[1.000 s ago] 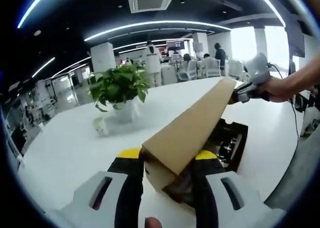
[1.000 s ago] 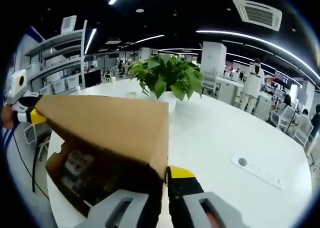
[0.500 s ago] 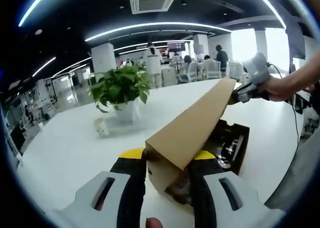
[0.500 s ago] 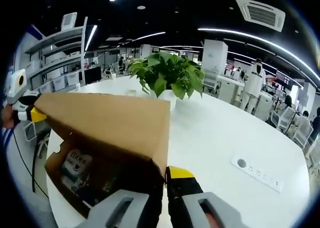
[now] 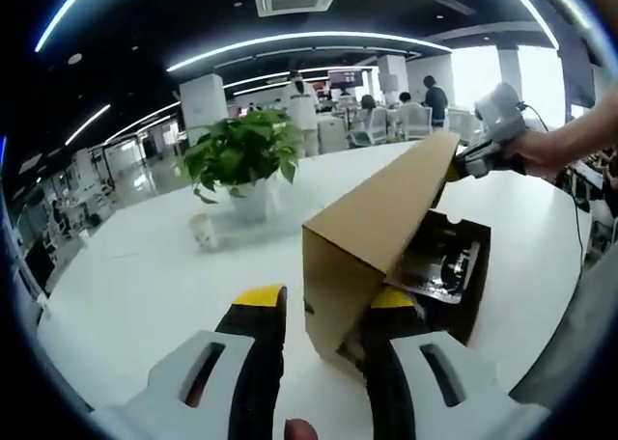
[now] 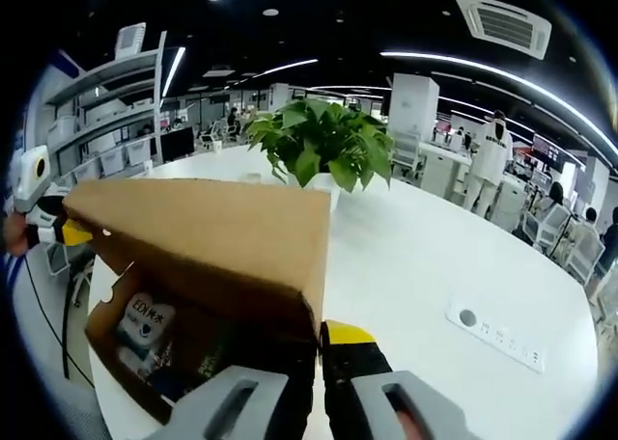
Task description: Operate the shoe box by opening the lid, removing the specified soft item, and placing it in the target area until the item is outside and the box remains undamaged.
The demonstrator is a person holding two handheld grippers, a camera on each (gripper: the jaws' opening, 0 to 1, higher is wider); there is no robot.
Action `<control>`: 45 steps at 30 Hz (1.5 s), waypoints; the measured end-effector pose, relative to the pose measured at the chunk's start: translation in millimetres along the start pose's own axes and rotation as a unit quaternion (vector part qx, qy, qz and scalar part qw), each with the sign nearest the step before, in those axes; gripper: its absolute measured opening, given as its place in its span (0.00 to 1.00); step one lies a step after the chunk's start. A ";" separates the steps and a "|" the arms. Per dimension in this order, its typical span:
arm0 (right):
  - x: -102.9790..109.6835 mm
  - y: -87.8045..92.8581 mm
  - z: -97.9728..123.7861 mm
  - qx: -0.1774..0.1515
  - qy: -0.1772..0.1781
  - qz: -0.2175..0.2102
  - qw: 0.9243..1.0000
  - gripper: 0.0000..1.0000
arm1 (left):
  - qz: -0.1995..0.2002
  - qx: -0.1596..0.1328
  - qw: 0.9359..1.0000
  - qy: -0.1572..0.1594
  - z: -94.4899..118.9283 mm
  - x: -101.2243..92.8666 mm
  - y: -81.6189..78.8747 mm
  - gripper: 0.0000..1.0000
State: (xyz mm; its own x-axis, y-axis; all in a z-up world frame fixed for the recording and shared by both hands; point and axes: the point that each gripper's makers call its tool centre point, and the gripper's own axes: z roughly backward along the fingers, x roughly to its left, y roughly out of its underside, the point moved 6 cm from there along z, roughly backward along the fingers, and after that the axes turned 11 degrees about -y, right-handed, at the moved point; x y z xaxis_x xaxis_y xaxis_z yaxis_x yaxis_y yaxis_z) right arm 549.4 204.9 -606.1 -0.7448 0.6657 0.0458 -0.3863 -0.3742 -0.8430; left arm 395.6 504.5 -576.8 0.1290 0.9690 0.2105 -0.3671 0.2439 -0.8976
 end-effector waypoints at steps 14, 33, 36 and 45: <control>-3.8 -10.5 -7.4 -0.004 -0.005 0.004 1.000 0.00 | -0.002 0.024 1.000 -0.009 -13.5 7.0 6.0 0.14; -10.9 -21.4 -18.7 0.004 -0.018 0.011 1.000 0.00 | 0.018 0.031 0.999 -0.023 -32.5 16.1 2.9 0.10; -11.5 -22.5 -20.3 0.004 -0.018 0.011 1.000 0.00 | 0.022 0.032 0.999 -0.024 -35.2 17.8 2.6 0.10; -14.0 -26.3 -26.8 0.009 -0.019 0.013 1.000 0.00 | 0.032 0.032 0.999 -0.028 -41.3 21.9 1.9 0.10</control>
State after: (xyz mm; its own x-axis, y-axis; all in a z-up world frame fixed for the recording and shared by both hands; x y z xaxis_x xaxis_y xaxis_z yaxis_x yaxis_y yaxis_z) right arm 584.6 222.8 -599.0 -0.7751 0.6303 0.0441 -0.3757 -0.4037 -0.8342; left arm 435.8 524.5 -589.9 0.0526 0.9828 0.1772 -0.4314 0.1824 -0.8835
